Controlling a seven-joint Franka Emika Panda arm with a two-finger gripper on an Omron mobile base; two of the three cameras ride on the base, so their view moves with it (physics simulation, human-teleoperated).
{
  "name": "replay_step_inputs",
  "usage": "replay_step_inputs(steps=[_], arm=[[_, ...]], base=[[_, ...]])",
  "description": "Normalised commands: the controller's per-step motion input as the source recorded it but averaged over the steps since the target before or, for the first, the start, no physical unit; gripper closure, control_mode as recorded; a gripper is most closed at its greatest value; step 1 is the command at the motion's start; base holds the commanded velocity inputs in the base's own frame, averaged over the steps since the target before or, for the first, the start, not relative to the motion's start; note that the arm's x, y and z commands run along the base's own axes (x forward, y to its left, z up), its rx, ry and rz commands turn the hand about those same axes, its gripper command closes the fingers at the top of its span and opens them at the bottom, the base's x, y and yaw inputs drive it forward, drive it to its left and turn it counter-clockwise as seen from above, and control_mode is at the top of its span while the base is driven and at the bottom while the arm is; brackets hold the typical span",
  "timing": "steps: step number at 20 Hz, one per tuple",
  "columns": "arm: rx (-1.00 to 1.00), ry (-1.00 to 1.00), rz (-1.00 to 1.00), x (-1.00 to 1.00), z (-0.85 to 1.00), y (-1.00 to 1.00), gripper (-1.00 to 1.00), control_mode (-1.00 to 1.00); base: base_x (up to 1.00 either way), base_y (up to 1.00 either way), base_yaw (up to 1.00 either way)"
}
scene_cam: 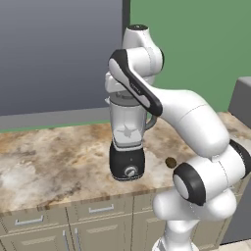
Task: Open the blender lid, put the kiwi in the blender, close the lid, and start the blender.
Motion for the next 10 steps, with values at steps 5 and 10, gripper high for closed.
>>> replay_step_inputs(steps=[5,10], arm=[[0.0,0.01,0.01,-0.21,-0.48,0.0,1.0,-1.0],[0.02,0.0,0.0,-0.09,-0.02,0.0,1.0,-1.0]], base=[[0.0,0.0,0.0],[0.0,0.0,0.0]])
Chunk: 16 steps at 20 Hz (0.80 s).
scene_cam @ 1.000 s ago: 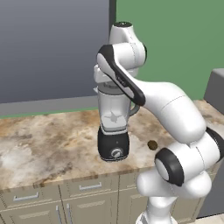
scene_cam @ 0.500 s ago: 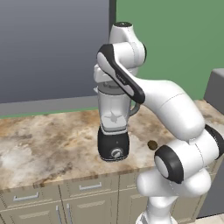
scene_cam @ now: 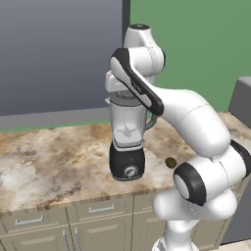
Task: Open the blender lid, put the kiwi in the blender, close the lid, and start the blender.
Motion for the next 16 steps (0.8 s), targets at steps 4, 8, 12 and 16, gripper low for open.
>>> replay_step_inputs(steps=[4,8,12,16], arm=[[0.01,0.0,0.0,-0.02,0.37,0.0,1.0,-1.0],[0.02,-0.05,0.0,-0.1,0.92,-0.11,1.0,-1.0],[0.0,-0.02,-0.09,-0.27,0.93,-0.28,1.0,-1.0],[0.02,-0.07,-0.13,-0.52,0.19,-0.76,1.0,-1.0]], base=[[0.0,0.0,0.0],[0.0,0.0,0.0],[0.0,0.0,0.0],[0.0,0.0,0.0]])
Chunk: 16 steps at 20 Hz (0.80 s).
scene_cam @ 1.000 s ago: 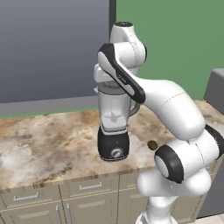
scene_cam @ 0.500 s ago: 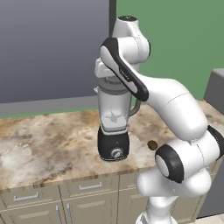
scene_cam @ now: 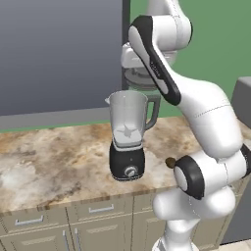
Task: Open the blender lid, put the kiwi in the blender, close the lid, and start the blender.
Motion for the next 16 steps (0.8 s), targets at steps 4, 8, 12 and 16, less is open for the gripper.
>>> replay_step_inputs(steps=[4,8,12,16], arm=[[0.11,-0.03,-0.21,-0.64,-0.06,-1.0,1.0,-1.0],[0.02,0.0,-0.25,-0.31,-0.54,-1.0,1.0,-1.0],[0.0,0.0,-0.24,-0.22,-0.81,-1.0,1.0,-1.0],[0.0,0.0,-0.23,-0.16,-0.94,-1.0,1.0,-1.0]], base=[[0.0,0.0,0.0],[0.0,0.0,0.0],[0.0,0.0,0.0],[0.0,0.0,0.0]])
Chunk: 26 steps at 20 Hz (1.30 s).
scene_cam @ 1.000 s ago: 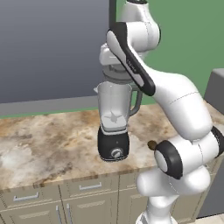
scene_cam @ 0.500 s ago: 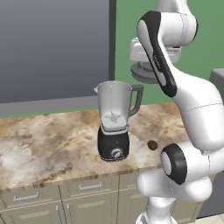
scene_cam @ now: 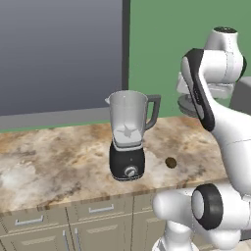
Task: Open the blender lid, put the kiwi in the blender, close the lid, and start the blender.
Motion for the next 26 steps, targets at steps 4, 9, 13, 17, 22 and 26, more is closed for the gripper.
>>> replay_step_inputs(steps=[4,9,13,17,22,26], arm=[[0.0,0.0,-0.23,-0.03,-1.0,-1.0,1.0,-1.0],[0.0,0.07,-0.16,0.12,-1.0,-0.94,1.0,-1.0],[0.0,0.12,-0.09,0.49,-0.85,-0.68,1.0,-1.0],[0.0,0.13,-0.02,0.68,-0.57,-0.28,1.0,-1.0],[0.0,0.07,0.0,0.61,-0.46,-0.14,1.0,-1.0],[0.0,0.0,0.0,0.48,-0.32,-0.27,1.0,-1.0]], base=[[0.0,0.0,0.0],[0.0,0.0,0.0],[0.0,0.0,0.0],[0.0,0.0,0.0],[0.0,0.0,0.0],[0.0,0.0,0.0]])
